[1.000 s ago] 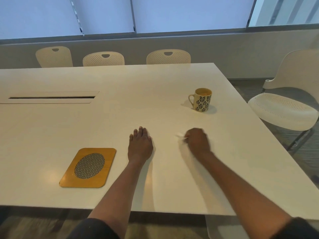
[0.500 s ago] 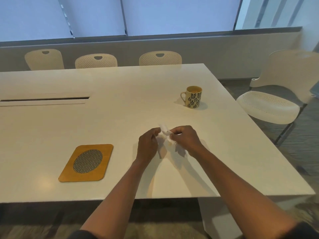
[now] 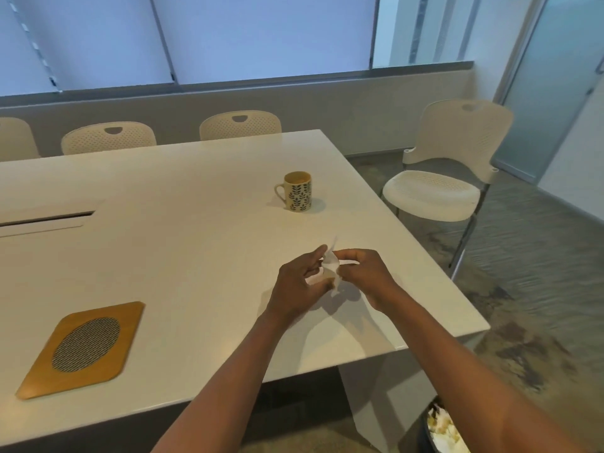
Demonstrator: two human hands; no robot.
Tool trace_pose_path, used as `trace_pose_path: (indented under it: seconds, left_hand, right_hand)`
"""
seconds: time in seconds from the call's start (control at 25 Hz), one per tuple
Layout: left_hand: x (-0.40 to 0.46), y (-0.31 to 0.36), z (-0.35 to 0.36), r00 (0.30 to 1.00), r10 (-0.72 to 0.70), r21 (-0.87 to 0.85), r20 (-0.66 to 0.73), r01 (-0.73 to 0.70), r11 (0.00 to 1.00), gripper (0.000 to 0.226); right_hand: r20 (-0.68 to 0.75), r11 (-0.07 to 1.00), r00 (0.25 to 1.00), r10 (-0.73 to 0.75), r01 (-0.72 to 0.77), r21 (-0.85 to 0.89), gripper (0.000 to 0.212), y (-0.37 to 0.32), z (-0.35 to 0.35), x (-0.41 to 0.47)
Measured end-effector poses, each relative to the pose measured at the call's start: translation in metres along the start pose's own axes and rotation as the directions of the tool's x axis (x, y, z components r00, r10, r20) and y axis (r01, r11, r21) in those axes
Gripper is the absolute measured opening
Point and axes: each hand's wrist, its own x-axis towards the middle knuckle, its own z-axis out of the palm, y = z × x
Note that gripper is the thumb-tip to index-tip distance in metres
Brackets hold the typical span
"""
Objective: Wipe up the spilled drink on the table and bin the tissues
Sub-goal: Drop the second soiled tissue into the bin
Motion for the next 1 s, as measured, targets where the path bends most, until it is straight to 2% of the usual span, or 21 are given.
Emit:
trace_pose_path:
  seconds: [0.12,0.24,0.44,0.56,0.68,0.76,0.88,1.0]
  left_hand:
    - [0.013,0.015,0.044,0.997,0.069,0.083,-0.042,-0.065,0.994,0.052]
    - [0.024,0.036,0.088,0.994,0.093,0.083,-0.054,-0.088,0.993,0.036]
    - [0.037,0.066,0.171,0.995,0.099,0.095,-0.028,-0.096,0.991,0.029]
    - [0.043,0.089,0.219,0.996,0.090,0.080,0.001,-0.090,0.993,0.026]
    - [0.044,0.104,0.266,0.990,0.123,0.032,0.065,-0.126,0.992,0.021]
    - [0.041,0.115,0.294,0.980,0.166,-0.011,0.108,-0.166,0.986,0.024]
    - [0.036,0.134,0.334,0.959,0.226,-0.093,0.172,-0.212,0.973,0.040]
    - [0.029,0.141,0.374,0.914,0.307,-0.080,0.264,-0.296,0.952,0.047]
  right_hand:
    - [-0.030,1.000,0.999,-0.011,0.012,0.028,0.031,0.013,-0.042,-0.007]
    - [-0.093,0.997,0.995,-0.026,0.032,0.063,0.031,0.029,-0.087,-0.011]
    - [-0.159,0.994,0.987,-0.011,0.028,0.106,0.028,0.047,-0.170,-0.027]
    - [-0.167,0.998,0.986,-0.024,0.034,0.061,0.023,0.054,-0.218,-0.040]
    - [-0.227,0.999,0.974,0.026,-0.034,-0.033,0.009,0.070,-0.257,-0.052]
    - [-0.272,0.991,0.960,0.063,-0.093,-0.098,0.011,0.078,-0.281,-0.059]
    - [-0.360,0.988,0.928,0.094,-0.131,-0.080,0.010,0.090,-0.320,-0.073]
    - [-0.391,0.983,0.910,0.135,-0.172,-0.061,0.009,0.109,-0.355,-0.089]
